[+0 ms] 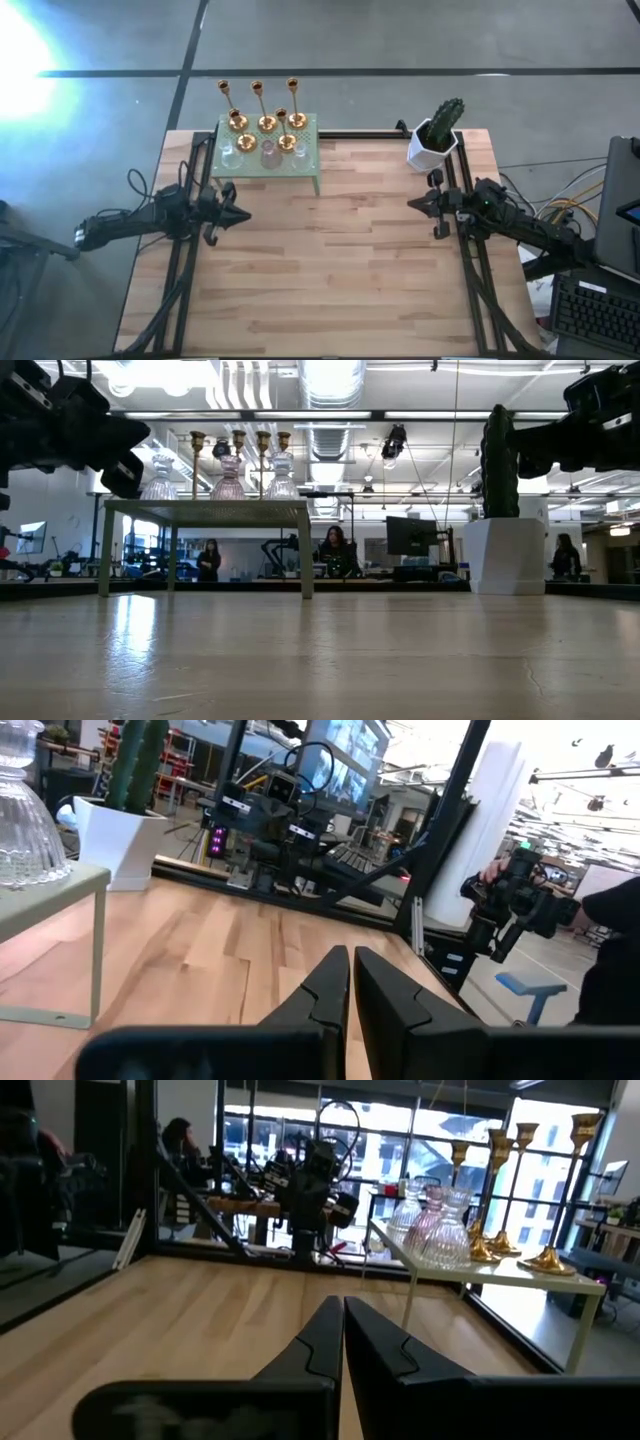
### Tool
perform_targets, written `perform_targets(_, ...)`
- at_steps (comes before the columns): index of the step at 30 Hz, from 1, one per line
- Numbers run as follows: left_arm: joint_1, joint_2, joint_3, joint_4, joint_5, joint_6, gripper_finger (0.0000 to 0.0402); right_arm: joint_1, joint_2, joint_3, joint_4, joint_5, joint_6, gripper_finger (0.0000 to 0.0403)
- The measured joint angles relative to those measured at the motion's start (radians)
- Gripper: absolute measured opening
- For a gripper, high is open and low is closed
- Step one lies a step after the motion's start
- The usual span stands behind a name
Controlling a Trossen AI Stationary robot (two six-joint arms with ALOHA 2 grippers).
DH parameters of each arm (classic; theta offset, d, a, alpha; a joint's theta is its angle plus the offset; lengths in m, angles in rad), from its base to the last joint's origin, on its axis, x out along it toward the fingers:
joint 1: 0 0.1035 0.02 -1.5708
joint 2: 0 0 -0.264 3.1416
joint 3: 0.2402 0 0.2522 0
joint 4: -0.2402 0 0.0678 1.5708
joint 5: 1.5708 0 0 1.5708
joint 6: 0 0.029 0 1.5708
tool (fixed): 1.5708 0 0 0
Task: Pick & Place candle stick holders
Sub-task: Return to Home Position
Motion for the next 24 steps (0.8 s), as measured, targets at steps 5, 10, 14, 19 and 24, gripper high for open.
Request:
perform_targets(5, -0.012, 0.0, 0.0, -0.001, 0.0, 0.0, 0.0023, 0.0, -0.015, 0.0, 0.001, -0.001, 0.0, 0.0009)
perform_targets(10, -0.012, 0.0, 0.0, 0.002, 0.001, -0.001, 0.0023, 0.002, -0.01, 0.0, 0.0, -0.001, 0.0, 0.0009)
perform_targets(14, -0.012, 0.0, 0.0, 0.003, 0.001, -0.001, 0.0023, 0.002, -0.006, 0.0, -0.001, -0.001, 0.0, 0.0009)
perform_targets(19, -0.012, 0.0, 0.0, 0.005, 0.001, -0.001, 0.0023, 0.002, -0.005, 0.0, -0.003, -0.001, 0.0, 0.0009)
perform_targets(24, -0.012, 0.0, 0.0, 0.005, 0.001, -0.001, 0.0023, 0.002, -0.005, 0.0, -0.009, -0.001, 0.0, 0.0009)
